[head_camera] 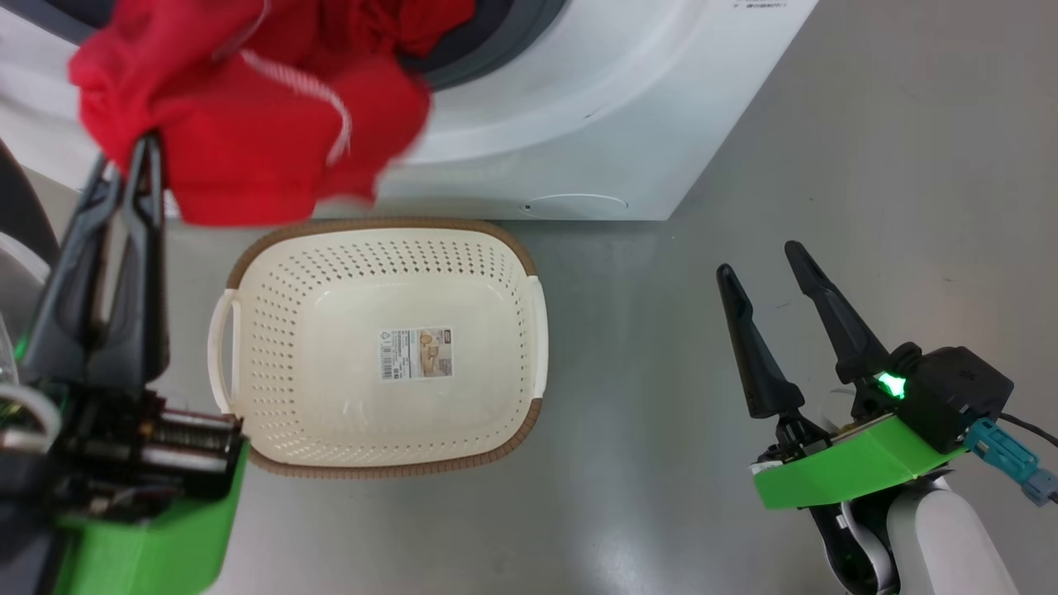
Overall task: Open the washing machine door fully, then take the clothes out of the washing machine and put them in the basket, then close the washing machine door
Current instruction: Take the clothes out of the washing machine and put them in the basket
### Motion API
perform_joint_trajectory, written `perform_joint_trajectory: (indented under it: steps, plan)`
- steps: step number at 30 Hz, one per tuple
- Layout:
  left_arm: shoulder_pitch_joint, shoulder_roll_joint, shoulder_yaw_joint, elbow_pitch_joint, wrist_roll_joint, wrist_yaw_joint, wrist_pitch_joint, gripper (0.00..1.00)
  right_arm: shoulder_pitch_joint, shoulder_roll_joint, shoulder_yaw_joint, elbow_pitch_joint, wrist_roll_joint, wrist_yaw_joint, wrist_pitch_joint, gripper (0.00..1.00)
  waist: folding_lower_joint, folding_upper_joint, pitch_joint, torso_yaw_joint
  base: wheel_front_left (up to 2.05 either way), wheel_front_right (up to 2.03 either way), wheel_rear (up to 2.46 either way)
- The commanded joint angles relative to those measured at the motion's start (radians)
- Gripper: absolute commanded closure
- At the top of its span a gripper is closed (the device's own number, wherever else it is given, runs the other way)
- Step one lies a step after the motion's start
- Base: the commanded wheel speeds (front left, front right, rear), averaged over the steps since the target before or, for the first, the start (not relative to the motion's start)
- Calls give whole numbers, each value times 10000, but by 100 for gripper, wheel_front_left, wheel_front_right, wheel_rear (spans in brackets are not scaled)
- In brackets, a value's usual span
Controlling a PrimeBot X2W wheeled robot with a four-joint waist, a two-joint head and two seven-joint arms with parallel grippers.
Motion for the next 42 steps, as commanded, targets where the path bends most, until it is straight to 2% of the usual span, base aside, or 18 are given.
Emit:
perform_joint_trajectory:
  steps: [1,11,17,31,35,42]
  plan:
    - [90,438,510,-665,187,165,-83,100,220,55,298,-222,70,90,-43,0,0,0,-72,42,0,0,0]
    - [348,569,573,-1680,551,364,-170,100,268,55,303,-182,84,90,-29,0,0,0,-297,146,0,0,0]
    - [677,514,428,-1733,393,384,56,100,297,55,331,-241,72,90,7,0,0,0,-280,160,0,0,0]
    - [1510,-461,-533,136,-239,504,-787,100,233,55,288,-335,-45,90,76,0,0,0,42,73,0,0,0]
    - [1524,-675,-741,780,-401,389,-905,100,198,55,269,-350,-64,90,108,0,0,0,80,98,0,0,0]
    - [1069,-1048,-895,2556,-842,-62,-987,100,121,55,307,-360,-66,90,135,0,0,0,190,55,0,0,0]
